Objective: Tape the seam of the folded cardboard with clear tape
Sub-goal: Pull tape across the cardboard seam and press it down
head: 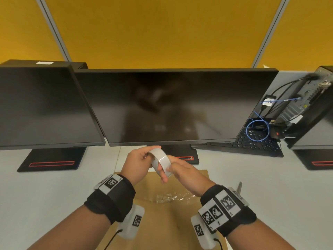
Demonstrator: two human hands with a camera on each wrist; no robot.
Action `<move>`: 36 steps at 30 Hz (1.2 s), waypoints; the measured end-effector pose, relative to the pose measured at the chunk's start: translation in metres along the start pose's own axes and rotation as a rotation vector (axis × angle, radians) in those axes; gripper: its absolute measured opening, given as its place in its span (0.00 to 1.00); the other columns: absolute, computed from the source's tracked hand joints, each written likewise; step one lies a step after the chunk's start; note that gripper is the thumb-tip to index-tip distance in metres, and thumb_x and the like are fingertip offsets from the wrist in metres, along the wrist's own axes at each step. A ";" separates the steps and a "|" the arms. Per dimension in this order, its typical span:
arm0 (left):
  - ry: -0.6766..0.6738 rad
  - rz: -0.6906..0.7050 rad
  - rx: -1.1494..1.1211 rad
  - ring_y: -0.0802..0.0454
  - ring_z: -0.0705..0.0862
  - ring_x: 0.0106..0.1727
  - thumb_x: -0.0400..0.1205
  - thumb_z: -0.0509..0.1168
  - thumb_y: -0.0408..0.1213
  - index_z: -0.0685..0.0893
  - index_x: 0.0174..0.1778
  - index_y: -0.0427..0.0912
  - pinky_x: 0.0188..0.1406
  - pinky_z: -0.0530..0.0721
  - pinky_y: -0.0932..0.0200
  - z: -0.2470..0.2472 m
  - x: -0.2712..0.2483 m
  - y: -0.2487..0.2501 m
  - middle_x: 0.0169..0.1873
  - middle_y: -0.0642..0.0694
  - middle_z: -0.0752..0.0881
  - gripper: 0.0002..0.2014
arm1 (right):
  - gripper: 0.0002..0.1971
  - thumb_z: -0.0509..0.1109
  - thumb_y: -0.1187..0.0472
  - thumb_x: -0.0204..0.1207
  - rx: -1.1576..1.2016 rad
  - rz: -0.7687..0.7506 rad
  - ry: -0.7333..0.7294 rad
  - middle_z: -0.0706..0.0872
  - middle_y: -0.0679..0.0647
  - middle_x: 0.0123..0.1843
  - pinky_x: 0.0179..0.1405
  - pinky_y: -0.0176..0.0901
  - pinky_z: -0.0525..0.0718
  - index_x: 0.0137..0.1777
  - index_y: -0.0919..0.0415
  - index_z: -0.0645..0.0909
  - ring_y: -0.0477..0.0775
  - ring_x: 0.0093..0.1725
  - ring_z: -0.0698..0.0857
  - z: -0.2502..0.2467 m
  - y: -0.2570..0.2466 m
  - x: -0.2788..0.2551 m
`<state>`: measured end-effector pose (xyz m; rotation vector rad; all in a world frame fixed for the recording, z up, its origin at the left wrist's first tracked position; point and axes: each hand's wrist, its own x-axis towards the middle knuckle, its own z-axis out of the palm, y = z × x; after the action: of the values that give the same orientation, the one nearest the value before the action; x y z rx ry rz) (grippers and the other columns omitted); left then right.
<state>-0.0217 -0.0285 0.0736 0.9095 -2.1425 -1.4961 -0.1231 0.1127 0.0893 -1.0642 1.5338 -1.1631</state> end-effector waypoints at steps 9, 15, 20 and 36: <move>-0.067 -0.056 -0.094 0.47 0.87 0.50 0.85 0.58 0.32 0.88 0.52 0.48 0.42 0.87 0.63 0.000 -0.004 0.000 0.45 0.43 0.89 0.13 | 0.15 0.51 0.62 0.81 0.072 -0.035 0.006 0.82 0.55 0.37 0.72 0.46 0.68 0.49 0.60 0.80 0.51 0.56 0.83 0.006 -0.004 -0.002; -0.080 -0.061 -0.054 0.45 0.87 0.53 0.85 0.59 0.36 0.87 0.56 0.46 0.53 0.87 0.55 0.000 -0.004 0.001 0.47 0.44 0.89 0.11 | 0.13 0.52 0.60 0.75 0.213 -0.078 -0.001 0.73 0.57 0.27 0.52 0.44 0.76 0.38 0.57 0.77 0.50 0.32 0.75 0.007 -0.008 0.005; -0.082 0.205 0.225 0.64 0.70 0.67 0.83 0.61 0.33 0.70 0.73 0.62 0.67 0.69 0.66 -0.003 -0.010 0.009 0.66 0.62 0.73 0.25 | 0.13 0.49 0.65 0.78 0.139 -0.056 -0.033 0.72 0.61 0.33 0.57 0.48 0.74 0.46 0.58 0.76 0.51 0.36 0.75 0.005 -0.006 0.005; -0.082 0.169 0.130 0.58 0.81 0.60 0.85 0.59 0.34 0.79 0.60 0.69 0.64 0.80 0.62 -0.007 -0.002 0.004 0.57 0.54 0.86 0.20 | 0.13 0.52 0.61 0.78 0.113 -0.052 0.002 0.81 0.58 0.39 0.64 0.46 0.74 0.52 0.57 0.78 0.43 0.45 0.82 0.001 -0.001 0.006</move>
<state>-0.0173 -0.0312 0.0795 0.6982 -2.3342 -1.3467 -0.1236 0.1069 0.0892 -1.0326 1.4312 -1.2718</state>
